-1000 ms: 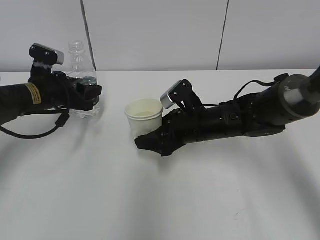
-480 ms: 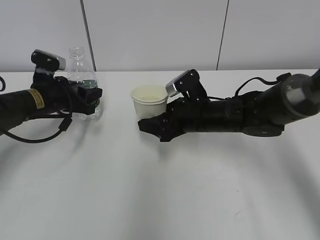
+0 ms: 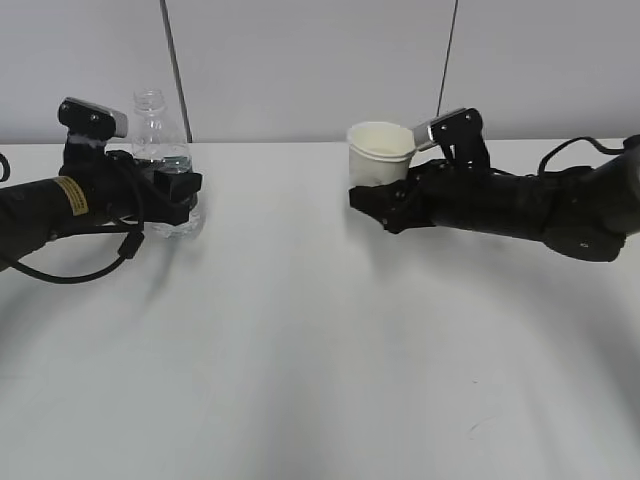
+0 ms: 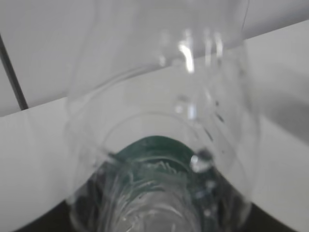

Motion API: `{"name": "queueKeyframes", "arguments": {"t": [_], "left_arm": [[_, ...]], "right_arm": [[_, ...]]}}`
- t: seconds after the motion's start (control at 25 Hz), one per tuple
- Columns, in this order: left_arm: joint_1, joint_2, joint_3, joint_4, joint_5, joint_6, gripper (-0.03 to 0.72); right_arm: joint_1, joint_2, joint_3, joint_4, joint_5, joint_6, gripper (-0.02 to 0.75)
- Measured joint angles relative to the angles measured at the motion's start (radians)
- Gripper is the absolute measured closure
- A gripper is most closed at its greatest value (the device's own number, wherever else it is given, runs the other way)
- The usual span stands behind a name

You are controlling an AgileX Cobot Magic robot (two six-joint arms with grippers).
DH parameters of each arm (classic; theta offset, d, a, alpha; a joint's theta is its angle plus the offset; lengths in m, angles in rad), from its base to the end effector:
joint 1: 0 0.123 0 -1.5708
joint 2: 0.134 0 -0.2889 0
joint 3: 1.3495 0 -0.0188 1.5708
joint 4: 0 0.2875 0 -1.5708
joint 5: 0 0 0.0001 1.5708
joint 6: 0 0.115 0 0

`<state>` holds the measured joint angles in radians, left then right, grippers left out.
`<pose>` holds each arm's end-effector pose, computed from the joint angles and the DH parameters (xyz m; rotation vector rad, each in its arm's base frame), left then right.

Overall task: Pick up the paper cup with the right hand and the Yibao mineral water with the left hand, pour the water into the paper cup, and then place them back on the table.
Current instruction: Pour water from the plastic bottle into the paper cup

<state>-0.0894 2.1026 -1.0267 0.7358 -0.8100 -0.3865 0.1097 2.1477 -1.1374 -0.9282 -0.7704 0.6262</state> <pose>0.4406 -0.0956 0.0880 0.5803 1.7849 -0.4240 0.4553 0.1146 0.0871 -0.6165 1.8361 0.5603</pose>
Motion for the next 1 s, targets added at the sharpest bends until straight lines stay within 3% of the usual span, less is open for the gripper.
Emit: {"name": "queueKeyframes", "arguments": {"t": [0.24, 0.64, 1.0], "left_arm": [[0.0, 0.0, 0.0, -0.006, -0.022, 0.023, 0.365], [0.0, 0.001, 0.0, -0.008, -0.029, 0.024, 0.365], [0.0, 0.001, 0.0, -0.008, -0.033, 0.029, 0.365]], "right_arm": [[-0.054, 0.0, 0.0, 0.129, -0.001, -0.106, 0.225], [-0.054, 0.071, 0.002, 0.298, -0.039, -0.212, 0.225], [-0.054, 0.075, 0.097, 0.551, -0.134, -0.37, 0.225]]}}
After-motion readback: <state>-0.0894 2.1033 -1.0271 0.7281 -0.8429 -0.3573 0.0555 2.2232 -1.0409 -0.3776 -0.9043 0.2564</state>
